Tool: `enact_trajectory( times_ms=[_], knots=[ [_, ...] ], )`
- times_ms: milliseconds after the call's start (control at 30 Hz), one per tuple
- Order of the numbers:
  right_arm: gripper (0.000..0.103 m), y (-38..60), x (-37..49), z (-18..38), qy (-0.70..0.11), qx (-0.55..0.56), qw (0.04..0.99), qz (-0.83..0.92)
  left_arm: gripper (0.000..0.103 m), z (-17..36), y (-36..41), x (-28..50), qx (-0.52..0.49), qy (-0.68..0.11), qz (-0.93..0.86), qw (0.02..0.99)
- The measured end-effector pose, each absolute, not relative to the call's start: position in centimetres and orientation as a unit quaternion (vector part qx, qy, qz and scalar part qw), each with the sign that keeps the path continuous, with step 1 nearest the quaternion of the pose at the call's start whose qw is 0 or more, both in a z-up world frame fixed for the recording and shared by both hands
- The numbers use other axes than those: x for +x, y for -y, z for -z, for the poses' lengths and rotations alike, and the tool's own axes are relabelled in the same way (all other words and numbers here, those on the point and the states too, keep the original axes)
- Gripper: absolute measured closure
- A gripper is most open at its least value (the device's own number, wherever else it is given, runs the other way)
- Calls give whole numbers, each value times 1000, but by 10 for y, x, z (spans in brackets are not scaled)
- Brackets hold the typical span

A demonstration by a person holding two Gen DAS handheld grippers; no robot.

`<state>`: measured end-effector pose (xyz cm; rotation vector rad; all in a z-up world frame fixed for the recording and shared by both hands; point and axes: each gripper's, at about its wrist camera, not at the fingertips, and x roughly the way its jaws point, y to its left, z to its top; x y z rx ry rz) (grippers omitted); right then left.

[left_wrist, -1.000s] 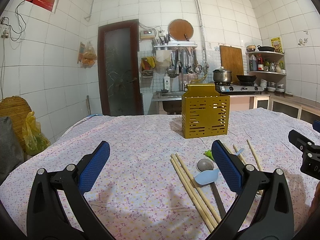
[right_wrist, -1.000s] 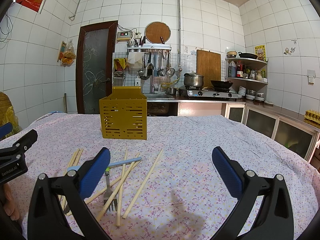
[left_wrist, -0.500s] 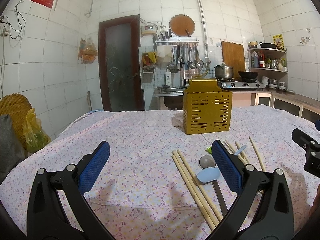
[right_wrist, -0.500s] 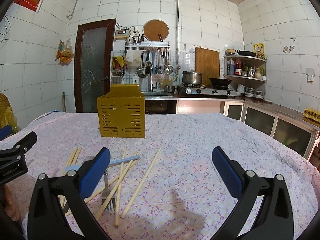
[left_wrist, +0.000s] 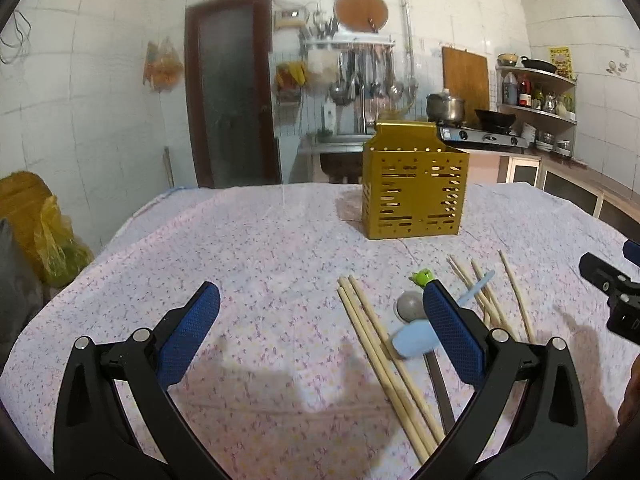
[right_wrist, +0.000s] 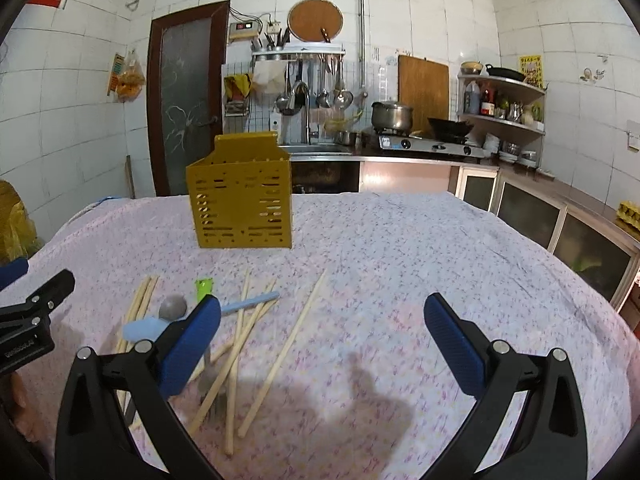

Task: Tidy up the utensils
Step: 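Lower the right gripper onto a wooden chopstick and close on it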

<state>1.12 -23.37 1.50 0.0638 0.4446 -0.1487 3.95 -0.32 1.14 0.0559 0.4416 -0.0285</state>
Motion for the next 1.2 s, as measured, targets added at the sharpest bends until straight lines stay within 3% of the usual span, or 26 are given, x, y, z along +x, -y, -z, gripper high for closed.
enact_trajectory(
  times_ms=[200, 467, 867, 1200],
  knots=[
    [4, 249, 62, -25, -260, 43, 960, 92, 5, -23, 3, 88, 5, -264, 16, 964],
    [4, 255, 149, 10, -369, 45, 925, 84, 5, 7, 8, 150, 9, -332, -1, 943],
    [4, 261, 157, 45, -395, 46, 912, 96, 5, 61, -4, 171, 8, -425, -13, 905],
    [4, 270, 154, 48, -402, 75, 908, 92, 5, 63, -12, 169, -3, -432, -35, 901]
  ],
)
